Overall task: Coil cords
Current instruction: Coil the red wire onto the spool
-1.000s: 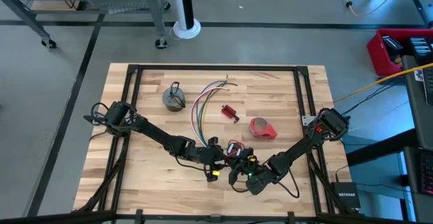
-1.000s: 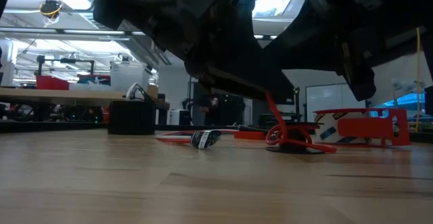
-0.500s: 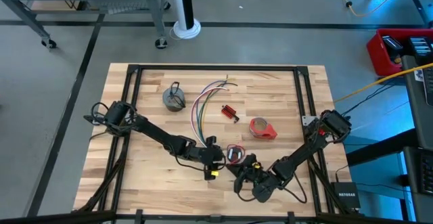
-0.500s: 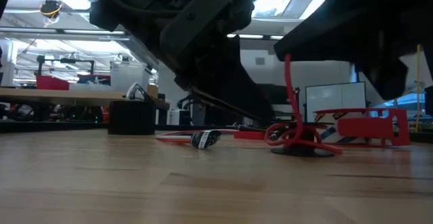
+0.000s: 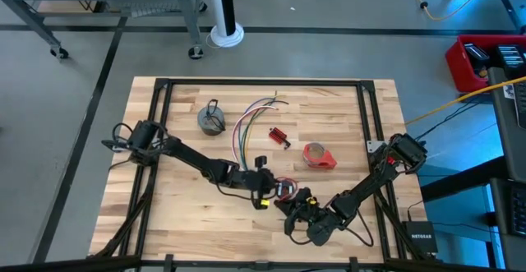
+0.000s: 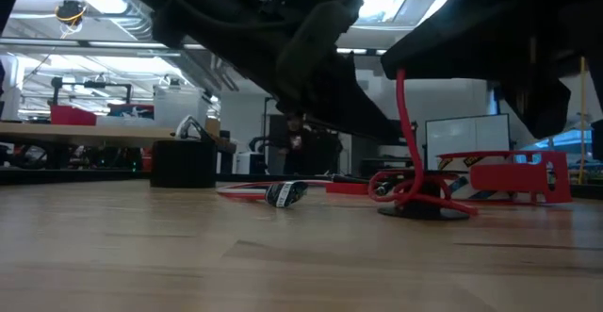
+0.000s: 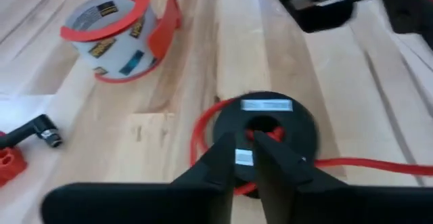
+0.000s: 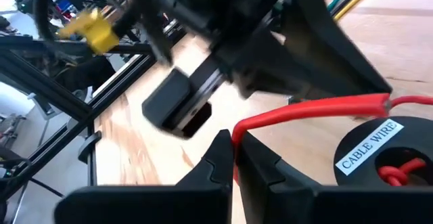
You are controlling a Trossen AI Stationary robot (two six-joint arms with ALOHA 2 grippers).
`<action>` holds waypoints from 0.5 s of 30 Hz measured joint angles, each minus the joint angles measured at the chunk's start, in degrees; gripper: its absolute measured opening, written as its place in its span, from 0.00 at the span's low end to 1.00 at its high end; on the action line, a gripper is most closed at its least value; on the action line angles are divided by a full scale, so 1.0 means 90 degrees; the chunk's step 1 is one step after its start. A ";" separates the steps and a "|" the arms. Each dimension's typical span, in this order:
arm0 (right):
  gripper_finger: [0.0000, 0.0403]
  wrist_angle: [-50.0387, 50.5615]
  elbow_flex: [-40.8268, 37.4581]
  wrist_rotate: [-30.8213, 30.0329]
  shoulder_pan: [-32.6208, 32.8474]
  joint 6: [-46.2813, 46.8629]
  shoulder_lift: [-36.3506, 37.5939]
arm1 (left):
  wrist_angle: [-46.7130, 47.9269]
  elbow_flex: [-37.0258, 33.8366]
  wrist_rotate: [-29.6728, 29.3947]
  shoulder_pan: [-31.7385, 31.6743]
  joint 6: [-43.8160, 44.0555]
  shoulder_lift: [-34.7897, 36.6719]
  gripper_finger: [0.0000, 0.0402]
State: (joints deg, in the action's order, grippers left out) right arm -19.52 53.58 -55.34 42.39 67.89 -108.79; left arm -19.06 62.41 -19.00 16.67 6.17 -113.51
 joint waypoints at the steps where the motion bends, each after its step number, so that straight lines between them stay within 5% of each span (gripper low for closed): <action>1: 0.02 -0.0015 0.0000 0.0018 0.0000 -0.0003 0.0000 | 0.0000 0.0000 0.0066 -0.0033 -0.0001 0.0000 0.09; 15: 0.02 -0.0031 0.0000 0.0227 0.0000 -0.0021 0.0000 | -0.0478 0.0000 0.1061 -0.0202 -0.0059 -0.0338 0.00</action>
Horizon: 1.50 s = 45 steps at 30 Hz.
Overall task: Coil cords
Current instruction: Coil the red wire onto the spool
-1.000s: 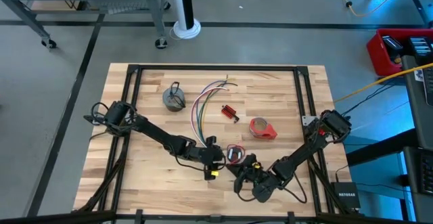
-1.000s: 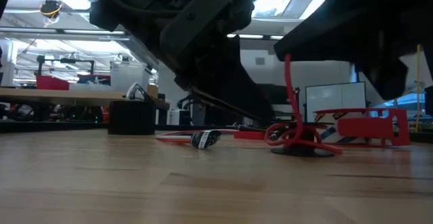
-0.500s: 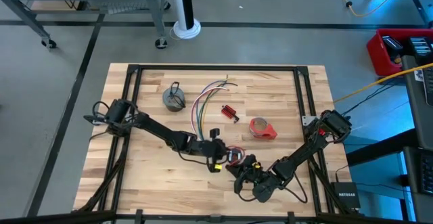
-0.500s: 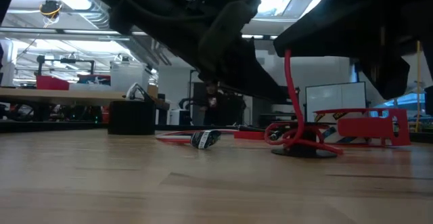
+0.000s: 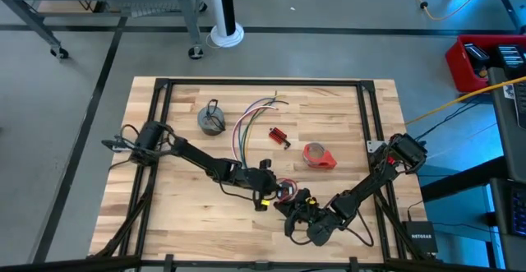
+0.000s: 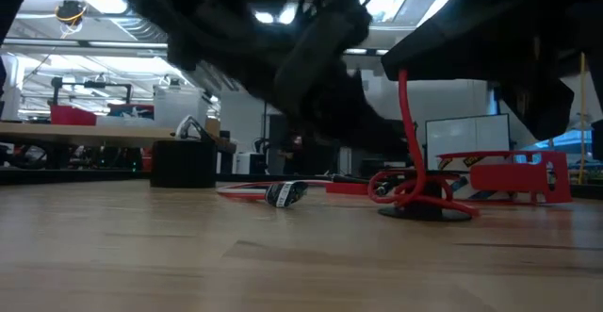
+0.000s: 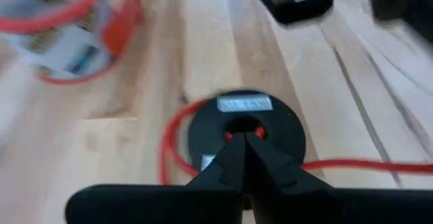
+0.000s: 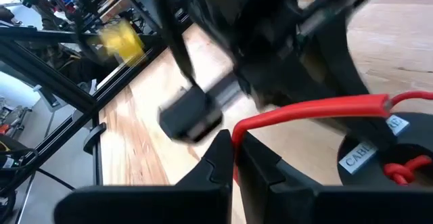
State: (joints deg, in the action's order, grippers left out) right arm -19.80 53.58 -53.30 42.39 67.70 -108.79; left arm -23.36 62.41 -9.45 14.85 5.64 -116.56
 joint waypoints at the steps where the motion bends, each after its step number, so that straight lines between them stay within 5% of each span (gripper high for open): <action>1: 0.02 -0.0016 0.0000 0.0002 0.0000 -0.0002 0.0000 | -0.0099 0.0000 0.0062 0.0000 -0.0015 -0.0121 0.00; 21: 0.02 0.0181 0.0000 0.0585 0.0294 0.0704 0.0000 | -0.0152 0.0024 -0.0068 0.0005 0.0154 -0.0359 0.00; 34: 0.02 0.2847 0.0000 -0.0477 0.1197 0.3675 0.0005 | -0.0116 0.0017 -0.0067 0.0024 0.0180 -0.0368 0.00; 45: 0.02 0.5842 0.0000 -0.0512 0.1069 0.5953 0.0099 | -0.0118 0.0010 0.0017 0.0087 0.0205 -0.0371 0.00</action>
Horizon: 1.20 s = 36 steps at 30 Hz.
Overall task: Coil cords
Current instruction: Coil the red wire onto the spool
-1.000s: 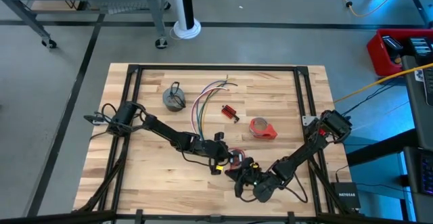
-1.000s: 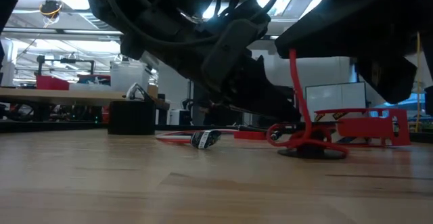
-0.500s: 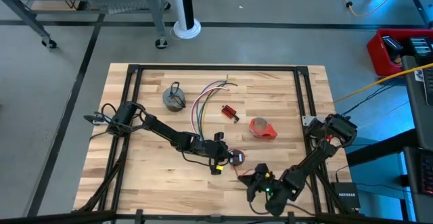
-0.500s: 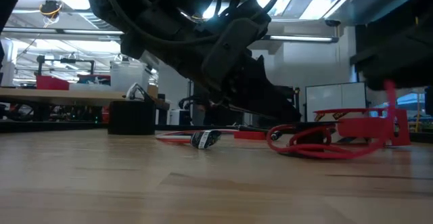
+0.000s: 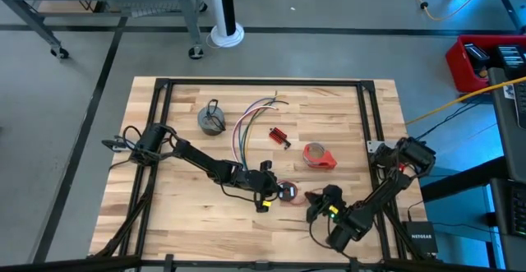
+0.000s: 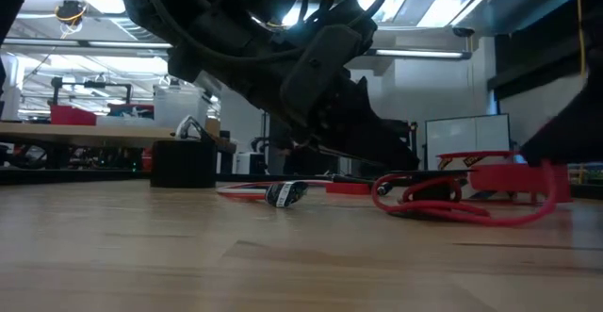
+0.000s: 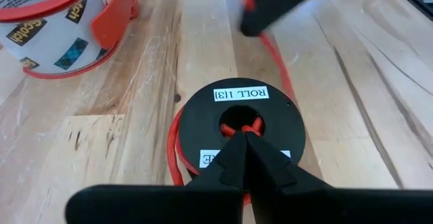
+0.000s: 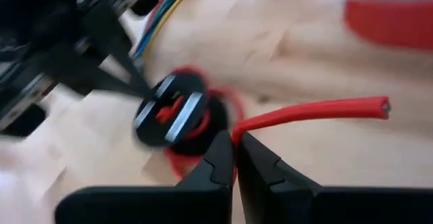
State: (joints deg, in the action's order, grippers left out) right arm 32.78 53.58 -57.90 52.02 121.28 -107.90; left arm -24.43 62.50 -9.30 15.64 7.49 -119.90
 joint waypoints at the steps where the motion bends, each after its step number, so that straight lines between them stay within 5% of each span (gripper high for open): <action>1: 0.02 0.0196 0.0000 0.0006 -0.0063 0.0085 0.0018 | 0.0002 -0.0002 0.0002 0.0002 0.0000 0.0000 0.00; 12: 0.02 0.0706 0.0000 0.0051 -0.1079 -0.0366 0.0127 | -0.0001 -0.0005 0.0288 0.0002 0.0000 0.0000 0.00; 27: 0.02 -0.1810 0.0000 0.0260 -0.1994 -0.3268 0.0124 | 0.0000 -0.0005 0.0335 0.0010 0.0000 0.0000 0.00; 36: 0.02 -0.2231 0.0000 0.0617 -0.2429 -0.4450 0.0119 | 0.0000 -0.0007 0.0404 0.0109 -0.0027 0.0000 0.00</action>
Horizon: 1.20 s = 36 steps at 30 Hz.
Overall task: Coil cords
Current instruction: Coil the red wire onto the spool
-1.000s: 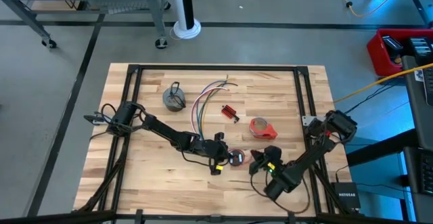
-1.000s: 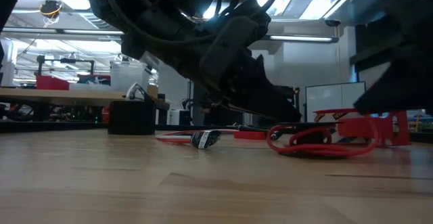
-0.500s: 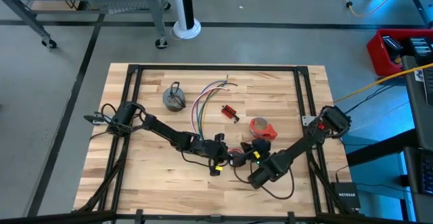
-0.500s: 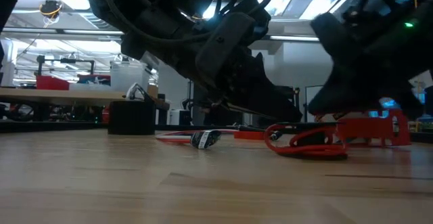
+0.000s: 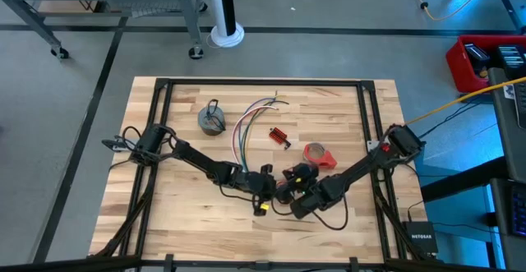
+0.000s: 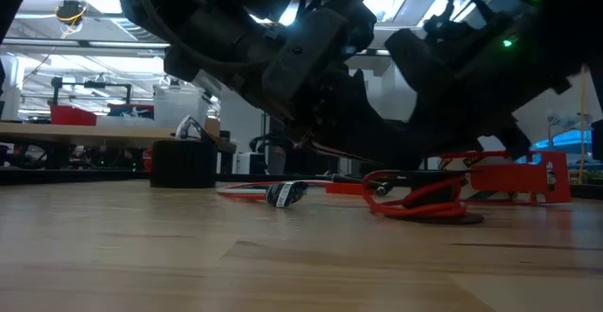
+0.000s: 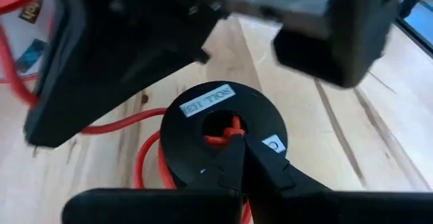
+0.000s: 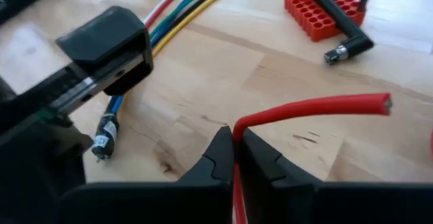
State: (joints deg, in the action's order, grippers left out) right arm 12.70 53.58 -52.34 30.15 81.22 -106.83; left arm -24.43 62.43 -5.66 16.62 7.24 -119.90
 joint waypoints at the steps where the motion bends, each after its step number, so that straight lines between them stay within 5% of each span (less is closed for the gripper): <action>1: 0.02 -0.0054 0.0000 0.0082 -0.0050 -0.0151 0.0000 | 0.0000 0.0000 0.0000 0.0017 -0.0003 0.0000 0.00; 23: 0.02 -0.1474 -0.0002 0.2100 -0.0537 -0.2583 -0.0005 | 0.0079 0.0002 -0.0044 0.0255 0.0100 0.0030 0.00; 36: 0.02 -0.1596 -0.0002 0.2157 -0.0538 -0.2583 -0.0005 | 0.0051 -0.0002 -0.0081 0.0246 0.0176 0.0068 0.00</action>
State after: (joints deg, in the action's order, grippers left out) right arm -1.66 53.56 -32.93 25.31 57.98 -106.87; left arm -23.96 62.41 -6.39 18.83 8.82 -119.28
